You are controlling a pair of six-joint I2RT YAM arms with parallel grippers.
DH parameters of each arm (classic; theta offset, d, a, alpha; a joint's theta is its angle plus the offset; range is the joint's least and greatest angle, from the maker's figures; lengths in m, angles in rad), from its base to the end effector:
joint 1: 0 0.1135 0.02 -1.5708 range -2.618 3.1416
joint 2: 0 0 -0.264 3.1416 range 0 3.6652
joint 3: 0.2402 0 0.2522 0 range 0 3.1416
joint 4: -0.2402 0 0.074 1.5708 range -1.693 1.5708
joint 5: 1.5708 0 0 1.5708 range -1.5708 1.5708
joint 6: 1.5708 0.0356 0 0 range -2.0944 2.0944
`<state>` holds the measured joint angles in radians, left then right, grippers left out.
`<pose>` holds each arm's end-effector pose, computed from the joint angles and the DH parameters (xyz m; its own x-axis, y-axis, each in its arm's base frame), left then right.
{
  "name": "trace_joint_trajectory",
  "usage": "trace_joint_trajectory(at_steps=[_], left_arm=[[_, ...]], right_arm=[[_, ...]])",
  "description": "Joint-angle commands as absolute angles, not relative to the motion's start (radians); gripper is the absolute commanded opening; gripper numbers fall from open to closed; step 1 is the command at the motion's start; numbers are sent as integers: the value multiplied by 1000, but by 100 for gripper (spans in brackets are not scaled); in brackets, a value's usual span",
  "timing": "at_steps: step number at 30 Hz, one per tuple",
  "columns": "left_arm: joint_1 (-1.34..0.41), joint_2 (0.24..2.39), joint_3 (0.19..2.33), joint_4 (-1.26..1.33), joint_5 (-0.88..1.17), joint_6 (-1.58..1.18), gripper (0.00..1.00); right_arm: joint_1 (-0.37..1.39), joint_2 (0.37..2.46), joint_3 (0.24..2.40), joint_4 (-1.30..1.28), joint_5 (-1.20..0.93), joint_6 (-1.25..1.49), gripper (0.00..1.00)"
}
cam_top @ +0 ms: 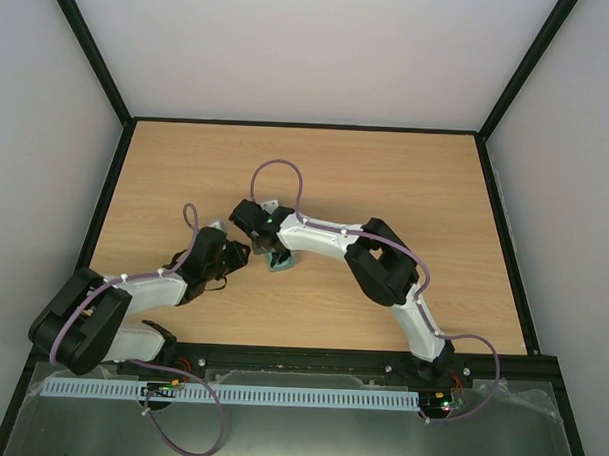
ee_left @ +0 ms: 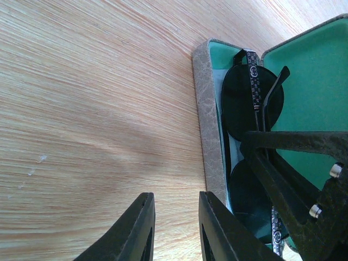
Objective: Organize the sunglasses
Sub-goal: Adjust the sunglasses in the sunglasses case.
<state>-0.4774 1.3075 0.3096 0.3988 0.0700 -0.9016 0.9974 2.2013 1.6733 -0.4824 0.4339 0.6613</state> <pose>0.1986 -0.1056 0.1333 -0.7104 -0.5134 -0.4814 -0.0767 0.7364 -0.6722 0.2697 0.3900 0.1651 -0.7563 -0.1440 -0.6382 -0.2237 0.9736 0.0454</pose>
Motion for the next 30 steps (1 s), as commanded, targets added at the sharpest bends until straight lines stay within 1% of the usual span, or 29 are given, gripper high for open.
trace_joint_trajectory(at_steps=[1, 5, 23, 30], left_arm=[[-476, 1313, 324, 408, 54, -900, 26], [-475, 1311, 322, 408, 55, -900, 26], [-475, 1302, 316, 400, 47, -899, 26], [-476, 1301, 318, 399, 46, -899, 26]], right_arm=[[1004, 2190, 1673, -519, 433, 659, 4], [1005, 2180, 1664, -503, 421, 664, 2], [1003, 2101, 1551, -360, 367, 674, 1], [1004, 2116, 1539, -340, 326, 672, 2]])
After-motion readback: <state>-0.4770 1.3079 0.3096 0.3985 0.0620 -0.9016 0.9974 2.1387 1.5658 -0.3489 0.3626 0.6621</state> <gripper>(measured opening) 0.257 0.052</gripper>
